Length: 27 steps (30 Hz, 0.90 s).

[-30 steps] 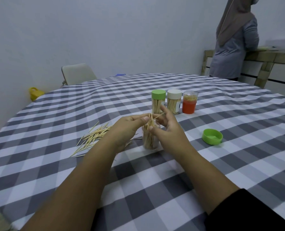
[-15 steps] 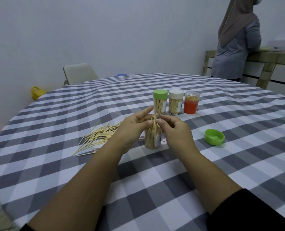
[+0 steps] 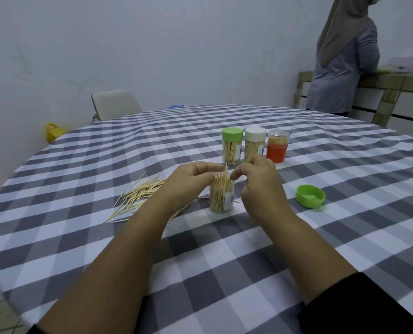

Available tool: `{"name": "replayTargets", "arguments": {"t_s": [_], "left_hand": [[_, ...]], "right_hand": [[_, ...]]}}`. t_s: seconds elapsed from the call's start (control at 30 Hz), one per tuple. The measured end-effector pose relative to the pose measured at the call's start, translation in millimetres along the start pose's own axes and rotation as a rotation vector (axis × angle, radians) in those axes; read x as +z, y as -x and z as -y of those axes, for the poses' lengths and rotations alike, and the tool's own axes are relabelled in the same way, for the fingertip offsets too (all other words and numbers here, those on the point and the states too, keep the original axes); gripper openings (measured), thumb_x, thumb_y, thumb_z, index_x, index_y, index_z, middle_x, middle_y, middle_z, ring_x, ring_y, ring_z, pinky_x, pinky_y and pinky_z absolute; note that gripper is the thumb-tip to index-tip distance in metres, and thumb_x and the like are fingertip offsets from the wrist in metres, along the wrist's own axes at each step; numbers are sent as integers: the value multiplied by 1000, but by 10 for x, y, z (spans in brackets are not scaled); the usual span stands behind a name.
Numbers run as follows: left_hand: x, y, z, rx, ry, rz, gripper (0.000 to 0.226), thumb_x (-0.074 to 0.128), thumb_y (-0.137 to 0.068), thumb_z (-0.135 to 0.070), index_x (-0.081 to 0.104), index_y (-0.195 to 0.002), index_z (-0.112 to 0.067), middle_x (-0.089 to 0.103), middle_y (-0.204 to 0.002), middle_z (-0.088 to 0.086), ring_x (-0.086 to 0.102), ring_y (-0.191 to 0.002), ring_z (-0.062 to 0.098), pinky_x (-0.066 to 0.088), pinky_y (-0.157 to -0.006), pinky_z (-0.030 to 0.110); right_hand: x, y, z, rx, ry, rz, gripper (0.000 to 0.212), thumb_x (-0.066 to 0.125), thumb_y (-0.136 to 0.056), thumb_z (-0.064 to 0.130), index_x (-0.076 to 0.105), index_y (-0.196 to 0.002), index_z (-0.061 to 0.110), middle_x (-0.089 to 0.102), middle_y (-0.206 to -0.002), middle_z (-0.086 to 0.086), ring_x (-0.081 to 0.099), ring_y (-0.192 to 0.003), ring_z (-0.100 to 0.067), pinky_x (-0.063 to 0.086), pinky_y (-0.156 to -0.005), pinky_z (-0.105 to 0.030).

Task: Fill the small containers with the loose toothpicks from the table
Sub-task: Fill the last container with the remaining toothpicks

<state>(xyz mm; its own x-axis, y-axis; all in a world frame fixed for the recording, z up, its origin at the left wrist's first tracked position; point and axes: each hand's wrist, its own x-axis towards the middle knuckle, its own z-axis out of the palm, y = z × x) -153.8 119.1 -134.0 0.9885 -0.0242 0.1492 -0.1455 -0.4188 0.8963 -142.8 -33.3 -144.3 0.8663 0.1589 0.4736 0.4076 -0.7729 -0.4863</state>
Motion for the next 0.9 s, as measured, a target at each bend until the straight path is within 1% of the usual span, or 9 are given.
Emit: {"name": "replayTargets", "arguments": {"t_s": [0.07, 0.17, 0.33, 0.4, 0.5, 0.6, 0.7, 0.77, 0.9], "left_hand": [[-41, -7, 36, -45, 12, 86, 37, 53, -91, -6, 58, -122, -25, 60, -125, -4, 55, -116, 12, 43, -101, 32], [-58, -23, 100, -57, 61, 165, 52, 60, -85, 0, 52, -134, -16, 64, -123, 0, 62, -111, 13, 48, -100, 37], [-5, -46, 121, -1, 46, 140, 50, 56, -86, 6, 55, -130, -19, 64, -123, -2, 62, -109, 6, 49, -95, 24], [29, -50, 137, 38, -50, 100, 50, 53, -86, 5, 55, -131, -18, 65, -122, -3, 62, -107, 5, 49, -93, 23], [133, -43, 160, 143, -364, 59, 39, 54, -88, -5, 61, -121, -25, 67, -109, -9, 59, -97, 5, 43, -83, 20], [232, -53, 218, 151, -525, 56, 34, 49, -91, -12, 58, -121, -25, 66, -115, -3, 58, -105, 16, 42, -82, 24], [304, -84, 260, 178, -616, 80, 33, 52, -92, -15, 61, -121, -28, 67, -116, -5, 59, -107, 18, 43, -87, 25], [328, -105, 248, 204, -648, 52, 38, 54, -92, -18, 58, -127, -31, 69, -109, -9, 60, -105, 14, 44, -95, 30], [326, -142, 227, 209, -768, -6, 37, 52, -94, -27, 54, -131, -34, 69, -98, -7, 59, -98, 16, 41, -96, 36]], "right_hand": [[8, 15, 27, -51, 21, -2, 27, 56, -89, 1, 63, -111, 15, 50, -120, 0, 38, -114, -14, 29, -88, -18], [19, 53, 98, -72, -109, 10, 36, 57, -89, 5, 57, -124, 15, 54, -124, -3, 44, -116, -15, 34, -94, -20], [82, 118, 118, -108, -313, 9, 40, 41, -96, 16, 49, -135, 16, 53, -132, -4, 47, -122, -16, 38, -103, -27], [73, 104, 98, -129, -307, 5, 43, 35, -96, 24, 46, -138, 19, 47, -139, -1, 38, -129, -15, 32, -109, -40], [80, 60, 14, -154, -36, 140, 48, 43, -98, 35, 35, -144, 26, 31, -152, 6, 19, -139, -11, 16, -112, -40], [54, 26, -39, -110, -74, 225, 56, 56, -93, 28, 34, -144, 27, 33, -150, 6, 28, -136, -12, 23, -110, -31], [-58, -6, -77, -46, -191, 172, 53, 59, -90, 18, 42, -140, 25, 41, -143, 4, 38, -123, -6, 27, -94, -17], [-110, -33, -118, 10, -213, 116, 53, 59, -90, 17, 42, -140, 25, 41, -142, 2, 39, -119, -6, 29, -91, -18], [-100, -41, -142, 83, -194, 120, 59, 61, -90, 19, 37, -143, 25, 35, -146, 1, 38, -129, -16, 33, -102, -28]]}}
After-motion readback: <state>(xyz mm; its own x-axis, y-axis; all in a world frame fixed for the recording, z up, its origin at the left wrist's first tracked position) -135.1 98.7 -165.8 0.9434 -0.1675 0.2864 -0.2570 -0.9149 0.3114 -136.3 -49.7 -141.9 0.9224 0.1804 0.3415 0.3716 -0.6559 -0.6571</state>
